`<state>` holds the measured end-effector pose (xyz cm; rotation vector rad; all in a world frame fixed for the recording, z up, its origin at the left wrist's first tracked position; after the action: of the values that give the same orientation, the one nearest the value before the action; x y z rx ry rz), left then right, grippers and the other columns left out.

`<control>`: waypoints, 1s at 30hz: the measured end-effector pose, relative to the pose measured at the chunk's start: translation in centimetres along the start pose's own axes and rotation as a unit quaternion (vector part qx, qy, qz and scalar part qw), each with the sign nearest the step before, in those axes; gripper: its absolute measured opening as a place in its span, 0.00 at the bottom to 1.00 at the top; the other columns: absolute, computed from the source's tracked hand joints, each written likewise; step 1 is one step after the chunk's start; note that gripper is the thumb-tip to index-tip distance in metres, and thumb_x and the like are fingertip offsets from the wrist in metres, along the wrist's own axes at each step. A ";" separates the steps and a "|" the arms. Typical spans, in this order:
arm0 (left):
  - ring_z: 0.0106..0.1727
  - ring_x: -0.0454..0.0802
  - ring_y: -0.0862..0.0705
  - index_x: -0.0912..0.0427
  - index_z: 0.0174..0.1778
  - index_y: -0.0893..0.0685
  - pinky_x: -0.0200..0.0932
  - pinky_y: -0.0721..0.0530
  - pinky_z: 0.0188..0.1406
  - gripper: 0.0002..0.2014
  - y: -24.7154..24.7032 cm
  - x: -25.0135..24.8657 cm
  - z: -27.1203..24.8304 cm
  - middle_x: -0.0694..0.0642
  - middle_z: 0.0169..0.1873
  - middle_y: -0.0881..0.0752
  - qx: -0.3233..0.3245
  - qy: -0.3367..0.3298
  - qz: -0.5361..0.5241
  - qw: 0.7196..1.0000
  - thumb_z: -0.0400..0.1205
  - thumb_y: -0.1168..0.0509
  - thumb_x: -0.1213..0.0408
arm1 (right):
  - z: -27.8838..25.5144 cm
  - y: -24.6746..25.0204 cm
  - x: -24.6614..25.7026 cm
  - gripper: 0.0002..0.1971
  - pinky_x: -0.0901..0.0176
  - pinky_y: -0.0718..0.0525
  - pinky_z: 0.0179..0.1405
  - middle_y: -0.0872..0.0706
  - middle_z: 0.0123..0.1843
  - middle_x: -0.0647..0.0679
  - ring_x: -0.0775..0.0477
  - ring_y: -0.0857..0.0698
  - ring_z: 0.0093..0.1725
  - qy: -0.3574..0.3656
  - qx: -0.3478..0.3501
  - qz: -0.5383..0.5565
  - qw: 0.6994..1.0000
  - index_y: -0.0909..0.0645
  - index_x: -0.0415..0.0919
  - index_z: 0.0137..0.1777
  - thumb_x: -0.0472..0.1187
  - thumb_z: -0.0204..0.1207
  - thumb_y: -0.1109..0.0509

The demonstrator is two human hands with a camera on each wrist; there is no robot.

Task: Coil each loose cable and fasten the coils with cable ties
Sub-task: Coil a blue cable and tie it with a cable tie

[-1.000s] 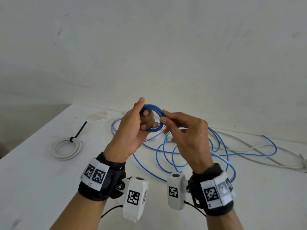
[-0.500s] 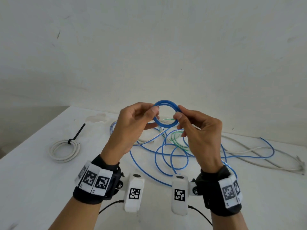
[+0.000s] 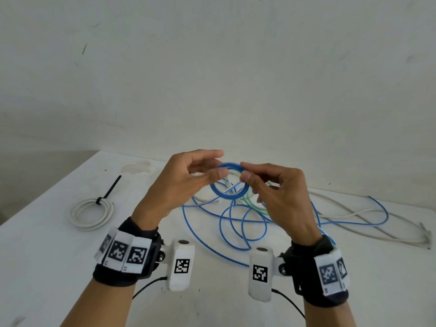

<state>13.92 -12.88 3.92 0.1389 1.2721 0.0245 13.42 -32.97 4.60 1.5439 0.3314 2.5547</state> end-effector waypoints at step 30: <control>0.44 0.50 0.09 0.62 0.52 0.09 0.40 0.10 0.43 0.12 -0.5 -0.2 -0.1 0.60 0.40 0.08 -0.095 0.046 -0.203 0.974 0.74 0.25 0.61 | -0.5 -2.4 0.3 0.12 0.62 0.12 0.35 0.05 0.47 0.45 0.46 0.06 0.47 0.012 -0.132 0.193 0.972 0.10 0.46 0.56 0.43 0.74 0.24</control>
<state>13.70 -13.36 3.99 -0.2910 1.3626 -0.2016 12.86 -30.67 4.07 1.6048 -0.3313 2.7520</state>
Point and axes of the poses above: each hand's wrist, its own z-axis towards the middle knuckle, its own y-axis out of the back of the hand, x = y × z, the point moved 5 cm from there along z, towards the middle knuckle
